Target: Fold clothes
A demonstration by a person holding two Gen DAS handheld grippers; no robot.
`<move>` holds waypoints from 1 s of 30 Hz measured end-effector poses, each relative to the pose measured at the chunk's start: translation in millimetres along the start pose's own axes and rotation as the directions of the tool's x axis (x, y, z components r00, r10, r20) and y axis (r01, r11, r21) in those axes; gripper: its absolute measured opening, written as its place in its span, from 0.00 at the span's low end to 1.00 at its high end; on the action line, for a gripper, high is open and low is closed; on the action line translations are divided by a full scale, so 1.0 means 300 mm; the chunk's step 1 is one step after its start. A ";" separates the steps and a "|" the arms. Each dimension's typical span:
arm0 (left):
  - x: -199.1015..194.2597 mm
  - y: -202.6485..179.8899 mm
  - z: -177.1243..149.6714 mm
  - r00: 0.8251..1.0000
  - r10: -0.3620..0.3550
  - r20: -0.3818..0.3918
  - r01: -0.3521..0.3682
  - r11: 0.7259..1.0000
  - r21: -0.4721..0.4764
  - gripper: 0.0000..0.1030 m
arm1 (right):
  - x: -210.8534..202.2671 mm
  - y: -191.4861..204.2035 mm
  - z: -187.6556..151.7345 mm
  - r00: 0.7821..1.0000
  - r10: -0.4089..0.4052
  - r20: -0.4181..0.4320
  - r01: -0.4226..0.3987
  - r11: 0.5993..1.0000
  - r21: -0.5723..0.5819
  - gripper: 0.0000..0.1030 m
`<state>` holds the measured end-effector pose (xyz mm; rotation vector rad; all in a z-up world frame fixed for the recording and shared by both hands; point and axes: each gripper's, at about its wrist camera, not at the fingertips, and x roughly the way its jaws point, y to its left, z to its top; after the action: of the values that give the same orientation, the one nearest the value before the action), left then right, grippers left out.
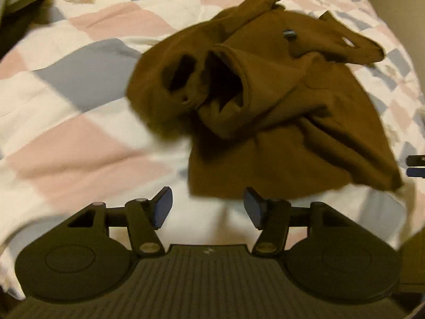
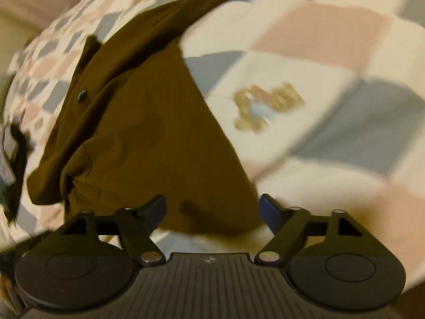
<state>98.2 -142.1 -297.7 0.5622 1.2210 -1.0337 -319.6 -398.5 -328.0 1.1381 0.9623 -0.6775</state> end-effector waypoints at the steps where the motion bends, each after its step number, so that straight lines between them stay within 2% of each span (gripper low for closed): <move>1: 0.053 -0.001 0.023 1.000 0.001 -0.014 -0.001 1.000 -0.012 0.53 | 0.029 -0.010 0.016 1.000 0.019 -0.013 -0.019 1.000 -0.005 0.78; 3: 0.150 -0.005 0.063 0.999 0.000 -0.046 -0.002 0.999 -0.037 0.40 | 0.082 -0.033 0.023 0.998 0.032 -0.058 -0.032 0.999 0.009 0.78; 5: 0.197 -0.022 0.076 0.997 -0.007 -0.082 0.002 0.999 -0.050 0.16 | 0.133 -0.051 0.016 0.987 0.066 -0.149 -0.063 0.998 0.024 0.43; 6: 0.185 -0.037 0.075 0.997 0.003 -0.078 -0.006 0.999 -0.036 0.09 | 0.137 -0.054 0.010 0.981 0.092 -0.170 -0.089 0.996 0.024 0.11; 7: 0.173 -0.052 0.074 0.997 0.013 -0.073 -0.014 1.000 -0.023 0.02 | 0.115 -0.054 0.008 0.980 0.112 -0.168 -0.110 0.994 0.020 0.11; 9: 0.092 -0.062 0.058 0.999 -0.001 -0.041 0.000 1.000 -0.026 0.02 | 0.042 -0.056 0.017 0.975 0.156 -0.158 -0.156 0.988 0.011 0.09; 10: 0.024 -0.055 0.041 1.000 -0.017 -0.017 0.016 0.999 -0.049 0.02 | -0.009 -0.061 0.023 0.970 0.187 -0.158 -0.188 0.982 0.010 0.05; 13: -0.179 -0.028 -0.028 0.999 -0.022 0.036 0.026 0.993 -0.117 0.03 | -0.132 -0.070 0.009 0.953 0.235 -0.189 -0.241 0.970 -0.013 0.05; 15: -0.268 -0.023 -0.097 1.000 0.004 0.023 0.000 0.989 -0.146 0.03 | -0.204 -0.074 -0.010 0.943 0.250 -0.221 -0.264 0.964 -0.034 0.05; 18: -0.239 -0.051 -0.228 0.994 0.056 -0.097 -0.072 0.983 -0.168 0.03 | -0.179 -0.104 -0.094 0.928 0.223 -0.299 -0.235 0.972 -0.005 0.05; 19: -0.202 -0.063 -0.269 0.985 0.082 -0.154 -0.107 0.981 -0.164 0.04 | -0.137 -0.100 -0.115 0.928 0.183 -0.325 -0.198 0.980 -0.014 0.06; 20: -0.135 -0.077 -0.306 0.966 0.118 -0.230 -0.154 0.977 -0.146 0.06 | -0.101 -0.104 -0.133 0.923 0.145 -0.357 -0.167 0.985 -0.032 0.09; 22: -0.045 -0.099 -0.342 0.923 0.195 -0.332 -0.242 0.964 -0.106 0.06 | -0.033 -0.102 -0.142 0.894 0.040 -0.446 -0.086 0.993 -0.082 0.42; 23: -0.031 -0.108 -0.339 0.911 0.223 -0.347 -0.271 0.958 -0.094 0.09 | -0.039 -0.094 -0.137 0.889 0.000 -0.459 -0.066 0.990 -0.127 0.47; 25: -0.085 -0.119 -0.279 0.928 0.240 -0.286 -0.278 0.955 -0.100 0.10 | -0.088 -0.085 -0.079 0.906 -0.030 -0.423 -0.067 0.975 -0.212 0.56; 27: -0.174 -0.139 -0.176 0.952 0.257 -0.164 -0.273 0.958 -0.087 0.22 | -0.138 -0.096 0.020 0.933 -0.005 -0.360 -0.077 0.974 -0.213 0.56; 30: -0.244 -0.215 0.052 0.958 0.282 0.061 -0.282 0.959 0.004 0.33 | -0.176 -0.069 0.231 0.976 0.058 -0.208 -0.105 0.969 -0.225 0.56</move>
<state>49.4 -159.9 -213.6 0.6895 1.0465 -0.8110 -341.6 -472.1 -281.7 1.0418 1.1280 -0.3743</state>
